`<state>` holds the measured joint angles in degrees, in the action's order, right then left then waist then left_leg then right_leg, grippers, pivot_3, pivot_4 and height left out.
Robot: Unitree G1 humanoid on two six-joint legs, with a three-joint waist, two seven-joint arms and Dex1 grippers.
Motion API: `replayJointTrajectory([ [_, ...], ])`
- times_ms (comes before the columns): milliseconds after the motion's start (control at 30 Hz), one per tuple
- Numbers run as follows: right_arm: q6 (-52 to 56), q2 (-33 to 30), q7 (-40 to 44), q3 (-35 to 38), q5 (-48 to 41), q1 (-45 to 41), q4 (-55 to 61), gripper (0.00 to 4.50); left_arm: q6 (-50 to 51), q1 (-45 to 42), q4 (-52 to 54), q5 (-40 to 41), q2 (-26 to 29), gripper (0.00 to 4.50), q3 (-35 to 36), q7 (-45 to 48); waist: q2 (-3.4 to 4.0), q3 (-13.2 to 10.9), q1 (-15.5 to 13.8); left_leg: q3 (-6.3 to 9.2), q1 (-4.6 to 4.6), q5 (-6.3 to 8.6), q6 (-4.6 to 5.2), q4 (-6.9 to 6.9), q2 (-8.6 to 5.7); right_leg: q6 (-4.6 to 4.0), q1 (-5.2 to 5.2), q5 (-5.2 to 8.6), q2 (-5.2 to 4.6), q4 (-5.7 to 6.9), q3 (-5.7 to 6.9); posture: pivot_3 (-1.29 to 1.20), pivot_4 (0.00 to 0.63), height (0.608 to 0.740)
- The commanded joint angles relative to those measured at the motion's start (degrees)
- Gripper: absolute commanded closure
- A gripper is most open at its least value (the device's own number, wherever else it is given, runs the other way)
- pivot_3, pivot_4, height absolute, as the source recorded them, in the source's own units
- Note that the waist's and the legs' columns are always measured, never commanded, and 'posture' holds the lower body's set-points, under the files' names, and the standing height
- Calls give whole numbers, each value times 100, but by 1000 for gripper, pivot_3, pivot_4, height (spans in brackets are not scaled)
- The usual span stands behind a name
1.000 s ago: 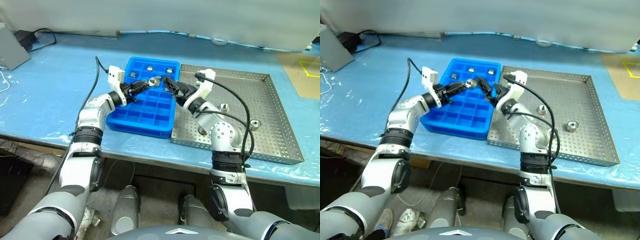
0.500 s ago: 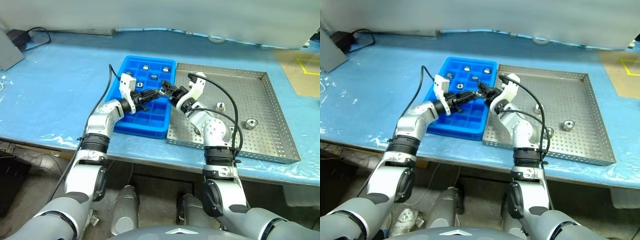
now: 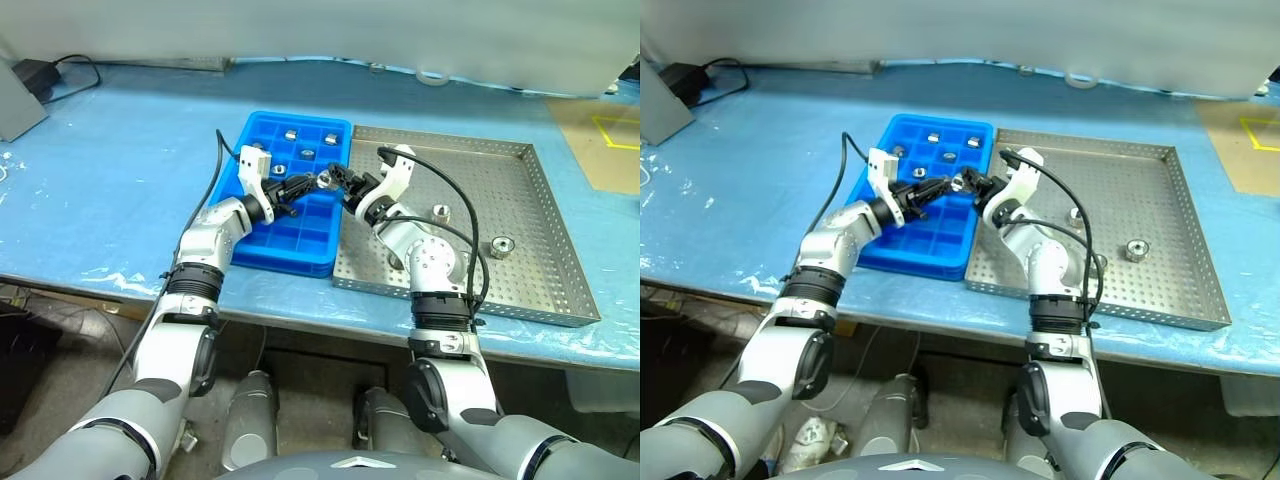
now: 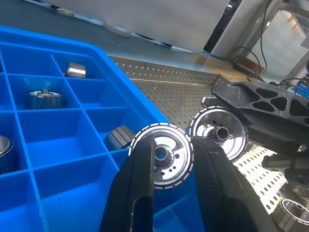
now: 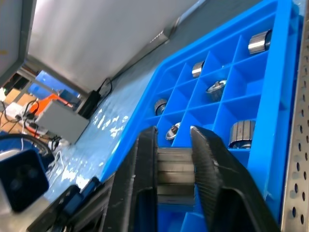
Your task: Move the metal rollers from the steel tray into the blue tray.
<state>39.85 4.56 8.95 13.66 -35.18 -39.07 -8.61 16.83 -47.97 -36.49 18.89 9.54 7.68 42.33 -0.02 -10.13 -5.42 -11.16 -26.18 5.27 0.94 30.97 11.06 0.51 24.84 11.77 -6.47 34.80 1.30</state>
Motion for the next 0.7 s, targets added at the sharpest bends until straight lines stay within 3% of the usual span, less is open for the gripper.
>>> replayJointTrajectory([
  [33, 98, 5, 124, -179, -94, 38, 279, 2260, -164, -213, 185, 152, -31, 3642, 104, -17, 0, 0, -2, 0, 1, 0, 0, 0, 0, 0, 0, 0, 0, 0, 0, -39, 150, 740],
  [133, 163, 26, 84, -194, -108, 61, 299, 1282, -164, -198, 183, 129, -97, 3642, 52, 12, 0, 0, -7, 0, 0, 0, 0, 0, 0, 0, -1, 0, -1, 0, 0, -42, 150, 740],
  [333, 121, 54, 73, -178, -93, 78, 285, 1282, -125, -188, 183, 121, -153, 3642, 10, 70, 0, 0, -3, -1, 0, 0, 0, 1, -1, 0, -1, 0, -2, 1, 0, -48, 150, 740],
  [600, -91, 38, 74, -122, -36, 84, 287, 3761, -154, -253, 44, 148, -91, 3642, 90, 5, 0, 0, -1, -1, 1, -1, -1, 1, -1, 0, -1, 0, -1, 1, -1, -49, 150, 740],
  [700, -450, 89, 138, -58, -38, 93, 360, 3817, 14, -502, -328, 552, -45, 3642, 661, -409, 0, 0, -6, -1, 1, -1, -1, 1, 0, 0, -1, 0, -1, 2, 0, -43, 150, 740],
])
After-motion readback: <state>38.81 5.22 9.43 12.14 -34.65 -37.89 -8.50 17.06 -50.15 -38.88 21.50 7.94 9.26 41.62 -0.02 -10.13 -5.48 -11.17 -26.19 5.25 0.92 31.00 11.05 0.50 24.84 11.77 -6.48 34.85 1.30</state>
